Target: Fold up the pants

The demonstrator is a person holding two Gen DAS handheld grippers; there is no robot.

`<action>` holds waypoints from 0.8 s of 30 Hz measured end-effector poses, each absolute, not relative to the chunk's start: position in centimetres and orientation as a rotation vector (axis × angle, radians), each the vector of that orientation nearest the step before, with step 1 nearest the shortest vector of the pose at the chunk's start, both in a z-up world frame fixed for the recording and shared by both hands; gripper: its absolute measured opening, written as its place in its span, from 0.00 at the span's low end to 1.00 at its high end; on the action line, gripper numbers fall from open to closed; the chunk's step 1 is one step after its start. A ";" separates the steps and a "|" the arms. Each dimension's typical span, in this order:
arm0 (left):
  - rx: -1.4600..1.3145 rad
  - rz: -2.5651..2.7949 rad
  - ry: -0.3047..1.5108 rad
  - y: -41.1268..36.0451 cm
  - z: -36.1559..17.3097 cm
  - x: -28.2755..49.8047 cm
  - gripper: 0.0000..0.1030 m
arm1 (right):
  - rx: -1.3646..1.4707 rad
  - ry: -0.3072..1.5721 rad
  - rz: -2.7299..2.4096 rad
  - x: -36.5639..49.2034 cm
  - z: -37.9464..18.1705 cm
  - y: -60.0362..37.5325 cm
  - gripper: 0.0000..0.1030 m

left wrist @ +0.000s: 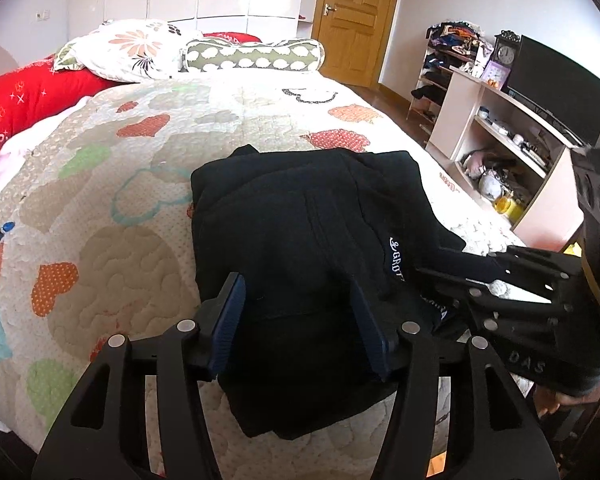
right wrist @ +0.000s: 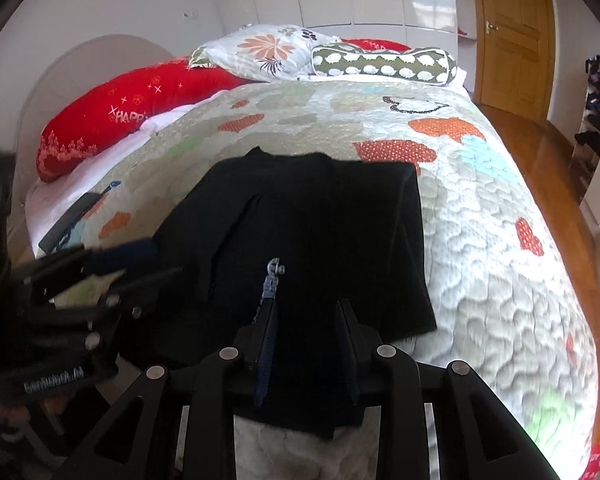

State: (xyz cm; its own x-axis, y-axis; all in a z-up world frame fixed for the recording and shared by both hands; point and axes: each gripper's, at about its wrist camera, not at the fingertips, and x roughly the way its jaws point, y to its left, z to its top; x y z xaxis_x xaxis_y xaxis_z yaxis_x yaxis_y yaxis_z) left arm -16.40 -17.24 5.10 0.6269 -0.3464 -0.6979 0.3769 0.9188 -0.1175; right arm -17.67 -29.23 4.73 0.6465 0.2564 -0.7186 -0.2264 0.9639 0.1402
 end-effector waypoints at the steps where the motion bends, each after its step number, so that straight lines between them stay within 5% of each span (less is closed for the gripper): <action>1: 0.044 -0.412 0.793 -17.2 5.1 -16.4 0.54 | 0.043 0.824 0.276 -17.8 4.7 -29.4 0.28; 8: 0.013 -0.379 0.803 -16.0 6.2 -15.9 0.55 | 0.153 0.804 0.265 -18.3 7.0 -31.8 0.35; 10: -0.005 -0.365 0.801 -15.3 6.4 -15.6 0.69 | 0.193 0.797 0.233 -18.2 7.2 -32.9 0.44; 24: -0.070 -0.347 0.811 -13.5 6.6 -14.4 0.69 | 0.356 0.838 0.226 -16.6 4.9 -35.1 0.57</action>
